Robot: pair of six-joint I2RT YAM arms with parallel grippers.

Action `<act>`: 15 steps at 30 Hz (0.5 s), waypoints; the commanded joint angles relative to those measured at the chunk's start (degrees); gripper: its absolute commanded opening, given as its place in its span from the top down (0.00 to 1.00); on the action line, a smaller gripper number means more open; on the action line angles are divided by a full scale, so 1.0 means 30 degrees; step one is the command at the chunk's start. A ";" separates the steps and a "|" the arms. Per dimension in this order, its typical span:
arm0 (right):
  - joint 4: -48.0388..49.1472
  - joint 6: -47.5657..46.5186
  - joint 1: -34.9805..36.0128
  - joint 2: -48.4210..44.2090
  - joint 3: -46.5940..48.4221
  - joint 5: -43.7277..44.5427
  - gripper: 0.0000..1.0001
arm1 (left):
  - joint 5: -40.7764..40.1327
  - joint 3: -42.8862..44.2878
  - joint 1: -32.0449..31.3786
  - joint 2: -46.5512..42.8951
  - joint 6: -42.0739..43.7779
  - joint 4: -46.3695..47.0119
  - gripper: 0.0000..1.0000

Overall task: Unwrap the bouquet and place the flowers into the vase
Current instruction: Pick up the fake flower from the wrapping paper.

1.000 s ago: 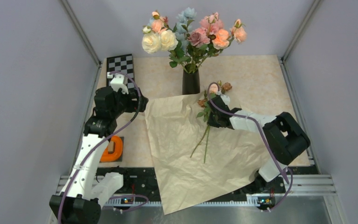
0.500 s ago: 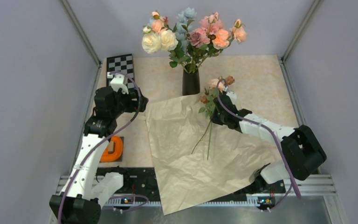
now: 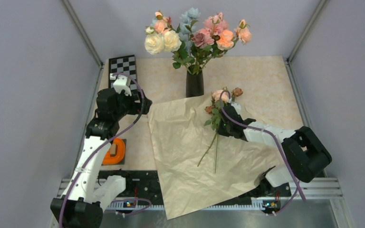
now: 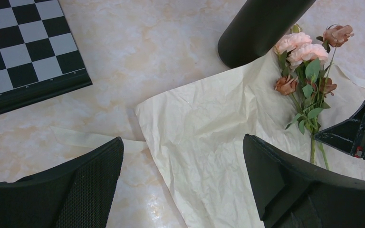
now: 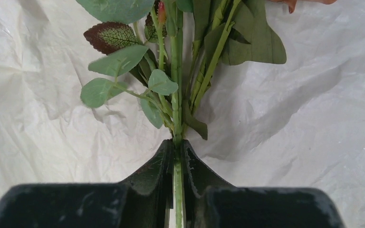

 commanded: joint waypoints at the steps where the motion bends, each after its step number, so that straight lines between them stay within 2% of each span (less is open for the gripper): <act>1: 0.1928 -0.0125 0.0235 -0.0017 -0.0514 -0.0948 0.90 | 0.0357 -0.0196 0.0080 0.0044 -0.0012 0.0792 0.01; 4: 0.2182 -0.0100 0.0235 -0.0177 -0.0746 -0.1158 0.91 | 0.0387 -0.0196 0.0079 0.0075 0.0001 0.0793 0.01; 8: 0.2395 0.0039 0.0235 -0.0851 -0.1191 -0.1457 1.00 | 0.0387 -0.0197 0.0080 0.0103 -0.0027 0.0786 0.01; 15: 0.2014 0.0394 0.0235 -0.3831 -0.1940 -0.1192 1.00 | 0.0499 -0.0224 0.0080 0.0115 -0.0070 0.0837 0.01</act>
